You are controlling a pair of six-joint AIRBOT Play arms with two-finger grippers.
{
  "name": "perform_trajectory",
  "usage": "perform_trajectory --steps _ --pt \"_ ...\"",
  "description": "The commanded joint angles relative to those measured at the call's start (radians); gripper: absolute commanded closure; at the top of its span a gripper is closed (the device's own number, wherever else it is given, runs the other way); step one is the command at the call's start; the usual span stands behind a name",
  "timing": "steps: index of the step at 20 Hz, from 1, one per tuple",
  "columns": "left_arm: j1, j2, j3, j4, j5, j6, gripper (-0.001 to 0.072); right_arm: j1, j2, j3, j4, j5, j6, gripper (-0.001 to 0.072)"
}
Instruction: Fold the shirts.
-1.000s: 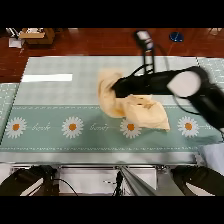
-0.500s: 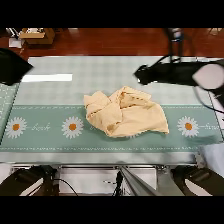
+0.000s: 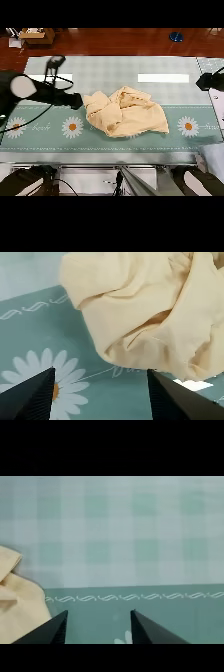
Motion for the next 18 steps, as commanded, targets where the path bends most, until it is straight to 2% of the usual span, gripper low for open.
perform_trajectory --steps 1,4,7,8,10,11,15,18 --pt "0.000 -0.148 -0.069 -0.174 0.119 0.083 -0.0012 -0.085 -0.043 -0.056 0.178 0.030 -0.068 0.0223" --pt "0.000 -0.269 -0.069 -0.224 0.151 0.137 -0.0012 -0.085 -0.098 -0.087 0.299 0.033 -0.116 0.0223" --pt "0.000 -0.338 -0.067 -0.283 0.179 0.174 -0.0005 -0.085 -0.150 -0.089 0.344 0.037 -0.122 0.0223" --pt "0.001 -0.349 -0.067 -0.293 0.202 0.174 0.0086 -0.085 -0.162 -0.089 0.348 0.037 -0.124 0.0223" --pt "0.001 -0.352 -0.067 -0.294 0.223 0.174 0.0644 -0.085 -0.182 -0.089 0.348 0.048 -0.127 0.0223" --pt "0.001 -0.351 -0.066 -0.294 0.222 0.174 0.0682 -0.085 -0.192 -0.089 0.347 0.056 -0.136 0.0223" --pt "0.001 -0.350 -0.067 -0.294 0.186 0.175 0.0683 -0.086 -0.257 -0.103 0.291 0.140 -0.159 0.0221" --pt "0.001 -0.343 -0.067 -0.294 0.164 0.194 0.0683 -0.086 -0.301 -0.195 0.398 0.135 -0.207 0.0221"
